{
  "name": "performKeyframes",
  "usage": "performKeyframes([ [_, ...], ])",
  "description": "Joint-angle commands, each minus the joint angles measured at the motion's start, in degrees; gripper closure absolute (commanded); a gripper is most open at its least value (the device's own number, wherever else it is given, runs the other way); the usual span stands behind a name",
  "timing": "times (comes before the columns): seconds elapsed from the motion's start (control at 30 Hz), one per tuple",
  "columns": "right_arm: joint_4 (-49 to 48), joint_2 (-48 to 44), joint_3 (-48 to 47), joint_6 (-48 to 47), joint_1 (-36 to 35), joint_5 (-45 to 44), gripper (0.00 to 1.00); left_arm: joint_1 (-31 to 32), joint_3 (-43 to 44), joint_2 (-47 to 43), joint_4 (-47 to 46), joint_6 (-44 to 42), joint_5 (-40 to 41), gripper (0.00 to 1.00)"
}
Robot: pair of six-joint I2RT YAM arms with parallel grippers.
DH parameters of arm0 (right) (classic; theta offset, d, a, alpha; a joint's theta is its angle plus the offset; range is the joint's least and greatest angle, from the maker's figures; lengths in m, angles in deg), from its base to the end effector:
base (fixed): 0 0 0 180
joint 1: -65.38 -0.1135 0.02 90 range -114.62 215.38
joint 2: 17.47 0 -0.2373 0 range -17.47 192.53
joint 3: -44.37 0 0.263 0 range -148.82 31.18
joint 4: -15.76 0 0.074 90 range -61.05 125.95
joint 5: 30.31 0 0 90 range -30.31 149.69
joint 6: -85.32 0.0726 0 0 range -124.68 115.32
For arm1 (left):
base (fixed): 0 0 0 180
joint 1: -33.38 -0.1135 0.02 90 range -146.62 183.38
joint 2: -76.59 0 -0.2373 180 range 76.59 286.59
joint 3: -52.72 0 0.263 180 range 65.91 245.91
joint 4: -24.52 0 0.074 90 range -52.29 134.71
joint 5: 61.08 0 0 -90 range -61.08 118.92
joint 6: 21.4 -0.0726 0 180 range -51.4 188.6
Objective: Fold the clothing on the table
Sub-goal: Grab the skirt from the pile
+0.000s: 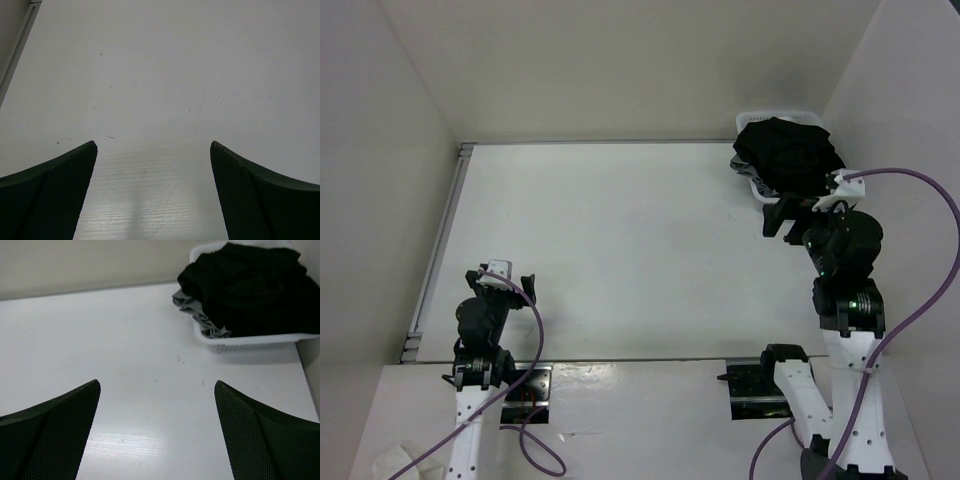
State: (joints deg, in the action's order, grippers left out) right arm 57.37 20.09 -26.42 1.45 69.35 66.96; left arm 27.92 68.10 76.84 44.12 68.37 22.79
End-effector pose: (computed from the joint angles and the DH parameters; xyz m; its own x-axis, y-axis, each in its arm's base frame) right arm 0.1965 -0.0044 0.3810 -0.1506 0.1166 -0.9817 -0.0404 0.9915 0.1240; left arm 0.1822 0.0096 0.1718 -0.0775 -0.0034 -0.9970 0.0117 0.9999 -0.0043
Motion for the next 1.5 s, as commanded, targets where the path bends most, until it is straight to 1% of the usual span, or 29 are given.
performKeyframes([
  [0.0, 3.5, 2.9, -4.8, -0.6, -0.6, -1.3, 0.01, 0.2, -1.8, -7.4, -1.4, -1.0, 0.2, 0.00],
  [0.17, 4.0, 4.2, -6.9, -1.2, -0.6, -1.3, 0.01, 0.2, -1.8, -7.4, -1.4, -1.0, 0.2, 0.00],
  [0.2, 4.0, 4.2, -6.9, -1.7, -0.6, -1.3, 0.01, 0.2, -1.8, -7.4, -1.4, -1.7, -3.1, 0.00],
  [0.23, 4.0, 4.2, -6.9, -1.7, -0.6, -0.7, 0.01, 0.2, 0.3, -7.4, -0.7, -6.1, -5.6, 0.00],
  [0.27, 4.0, 4.2, -6.9, -1.7, -0.6, -0.7, 0.01, 0.2, 1.2, -7.4, -0.7, -7.6, -7.9, 0.00],
  [0.3, 4.0, 4.2, -6.9, -1.7, -0.6, -0.2, 0.01, 0.2, 1.9, -7.4, -3.7, -7.1, -8.7, 0.00],
  [0.33, 3.4, 4.2, -6.9, -1.7, -0.6, -0.1, 0.01, 0.2, 2.8, -7.4, -5.9, -4.2, -6.9, 0.00],
  [0.37, 3.4, 4.7, -6.9, -2.3, -0.6, -0.1, 0.01, 0.2, 3.9, -7.4, -8.5, -4.2, -6.2, 0.00],
  [0.4, 2.9, 4.7, -6.9, -2.3, -0.6, -0.1, 0.01, 0.2, 4.0, -7.4, -15.6, -4.2, -5.2, 0.00],
  [0.5, 2.9, 6.6, -9.4, -2.3, -0.6, 0.4, 0.01, 0.2, 5.8, -6.8, -29.0, -6.6, 4.3, 0.00],
  [0.53, 2.9, 7.3, -10.3, -2.3, -0.6, 0.4, 0.01, 0.2, 7.2, -6.0, -28.9, -7.7, 5.8, 0.00],
  [0.6, 4.5, 10.5, -13.6, -2.8, -0.6, 1.0, 0.01, 0.2, 14.6, -2.7, -24.4, -11.6, 6.4, 0.00],
  [0.63, 5.3, 11.9, -15.0, -2.8, -0.6, 1.8, 0.01, 0.2, 17.5, -0.7, -19.1, -15.0, 6.4, 0.00],
  [0.67, 7.3, 15.0, -16.4, -2.8, -0.6, 2.6, 0.01, 0.2, 20.7, 4.7, -17.1, -16.2, 7.4, 0.00],
  [0.7, 8.4, 16.5, -19.4, -3.3, -0.6, 3.1, 0.01, 0.2, 27.2, 8.2, -15.5, -16.9, 10.5, 0.00],
  [0.73, 9.3, 18.0, -21.0, -4.2, -0.6, 3.1, 0.01, 0.2, 31.1, 11.9, -11.8, -18.7, 11.8, 0.00],
  [0.77, 11.3, 20.9, -24.4, -4.8, -0.6, 4.1, 0.01, 0.2, 35.6, 20.2, -9.3, -19.9, 13.1, 0.00],
  [0.8, 12.2, 22.1, -26.0, -5.8, -0.1, 4.1, 0.01, 0.2, 45.5, 28.8, -3.9, -16.0, 18.6, 0.00],
  [0.83, 12.8, 23.3, -27.5, -6.3, 0.9, 4.1, 0.01, 0.2, 50.9, 33.0, -0.5, -13.4, 21.3, 0.00],
  [0.87, 14.1, 25.7, -30.4, -6.8, 1.6, 4.1, 0.01, 0.2, 56.1, 36.9, 3.3, -11.7, 23.0, 0.00],
  [0.9, 15.0, 26.7, -31.9, -9.0, 2.3, 4.1, 0.01, 0.2, 60.9, 40.5, 10.6, -10.2, 24.7, 0.00],
  [0.93, 15.0, 27.5, -32.8, -10.2, 3.5, 4.1, 0.01, 0.2, 69.0, 46.4, 14.2, -7.7, 24.8, 0.00],
  [1.03, 15.6, 28.8, -33.4, -14.4, 5.9, 3.3, 0.01, 0.2, 77.4, 53.8, 24.7, -3.5, 24.5, 0.00],
  [1.07, 15.6, 28.8, -32.1, -15.1, 6.4, 3.3, 0.01, 0.2, 78.0, 55.0, 28.1, -2.4, 23.7, 0.00],
  [1.2, 15.0, 27.0, -27.0, -16.2, 8.0, 5.2, 0.01, -0.3, 77.2, 61.2, 34.0, 1.2, 19.2, 0.00],
  [1.23, 14.1, 26.3, -24.4, -16.2, 8.8, 6.0, 0.01, -0.3, 77.2, 62.6, 35.1, 1.2, 16.5, 0.00],
  [1.27, 13.6, 25.7, -23.1, -16.2, 10.0, 6.6, 0.01, -1.9, 76.6, 63.8, 36.8, 2.1, 15.0, 0.00],
  [1.37, 12.9, 23.4, -18.4, -16.7, 11.6, 7.1, 0.01, -2.7, 76.6, 69.0, 38.9, 2.7, 11.0, 0.00],
  [1.47, 12.9, 21.2, -13.8, -16.7, 12.1, 7.1, 0.01, -3.2, 74.4, 69.5, 39.5, 1.2, 8.0, 0.00],
])
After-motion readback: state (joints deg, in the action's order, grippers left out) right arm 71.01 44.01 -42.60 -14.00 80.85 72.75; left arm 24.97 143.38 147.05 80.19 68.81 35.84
